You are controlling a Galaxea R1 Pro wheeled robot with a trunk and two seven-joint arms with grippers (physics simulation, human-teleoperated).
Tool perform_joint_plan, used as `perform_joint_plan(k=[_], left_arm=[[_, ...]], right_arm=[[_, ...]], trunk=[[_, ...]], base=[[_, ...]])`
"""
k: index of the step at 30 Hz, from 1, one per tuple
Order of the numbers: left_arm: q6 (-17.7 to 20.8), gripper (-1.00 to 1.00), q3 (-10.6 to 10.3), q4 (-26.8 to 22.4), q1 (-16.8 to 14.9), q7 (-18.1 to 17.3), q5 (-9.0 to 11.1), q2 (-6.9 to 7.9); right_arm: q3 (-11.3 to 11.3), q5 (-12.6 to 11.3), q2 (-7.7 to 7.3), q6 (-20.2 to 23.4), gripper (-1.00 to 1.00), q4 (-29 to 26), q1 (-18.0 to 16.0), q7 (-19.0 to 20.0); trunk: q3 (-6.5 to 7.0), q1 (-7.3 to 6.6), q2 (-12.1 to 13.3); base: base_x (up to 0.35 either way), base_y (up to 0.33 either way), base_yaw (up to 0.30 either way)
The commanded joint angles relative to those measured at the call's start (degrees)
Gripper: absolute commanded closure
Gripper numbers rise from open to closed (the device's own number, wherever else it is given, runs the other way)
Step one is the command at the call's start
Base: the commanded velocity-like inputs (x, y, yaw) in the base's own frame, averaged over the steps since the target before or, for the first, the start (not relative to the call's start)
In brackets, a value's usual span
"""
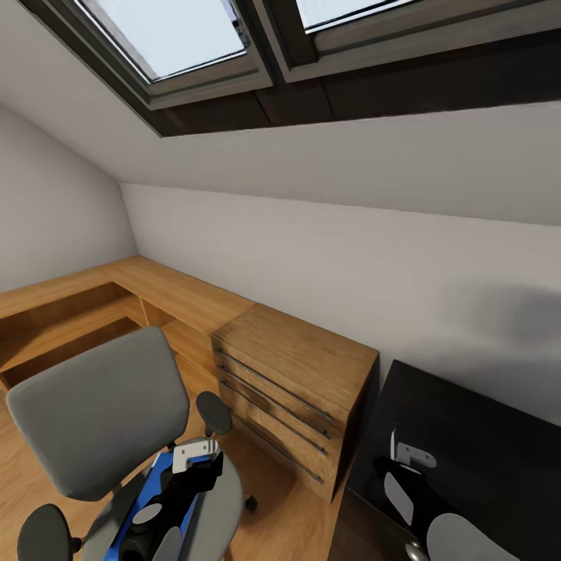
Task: In the bedroom, organize the workspace by keeping the computer under the desk, ensuring the monitor is on the desk, placing the keyboard on the desk next to the monitor, placing the mouse on the desk next to the keyboard, moving the folder from the swivel chair onto the desk next to the mouse, stacking the notebook on top of the folder with the pen on top of the notebook, and positioning the swivel chair next to the desk.
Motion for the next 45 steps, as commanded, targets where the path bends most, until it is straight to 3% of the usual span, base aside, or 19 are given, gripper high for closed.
perform_joint_plan(k=[1,16,23,30,36,39,45], left_arm=[[0.1,-1.00,-0.2,-0.1,0.0,0.6,0.6,0.07],[0.1,-1.00,-0.2,-0.1,-0.1,0.6,0.6,0.07],[0.2,-1.00,-0.2,0.0,-0.1,0.6,0.6,0.07],[0.1,-1.00,-0.2,0.0,-0.1,0.6,0.6,0.07],[0.1,-1.00,-0.2,0.0,-0.1,0.6,0.5,0.07],[0.1,-1.00,-0.2,0.0,-0.1,0.6,0.5,0.07],[0.1,-1.00,-0.2,0.0,-0.1,0.6,0.5,0.07]], right_arm=[[0.0,-0.4,0.00,0.3,-1.00,-0.2,0.0,-0.2],[0.0,-0.4,0.10,0.1,-1.00,-0.5,0.0,-0.2],[0.0,-0.3,0.30,-3.0,-1.00,-4.5,0.0,-0.6],[0.1,-0.3,0.48,-2.0,-1.00,-13.5,0.5,-0.9],[0.2,-0.5,0.90,7.0,-1.00,-28.9,6.5,-0.9],[0.3,-0.6,1.74,10.6,-1.00,-36.5,9.7,-0.9],[0.2,-0.6,4.56,12.7,-1.00,-42.9,12.4,-0.9]], trunk=[[-0.10,0.02,-0.1],[-0.10,0.02,-0.1],[-0.10,0.02,-0.1],[-0.10,0.02,-0.1],[-0.10,0.02,-0.1],[-0.10,0.02,-0.1],[-0.10,0.02,-0.1]], base=[[0.000,0.000,0.000],[0.000,0.000,0.000],[0.000,0.000,0.000],[0.000,0.000,0.000],[0.000,0.000,0.000],[0.000,0.000,0.000],[0.000,0.000,0.001]])
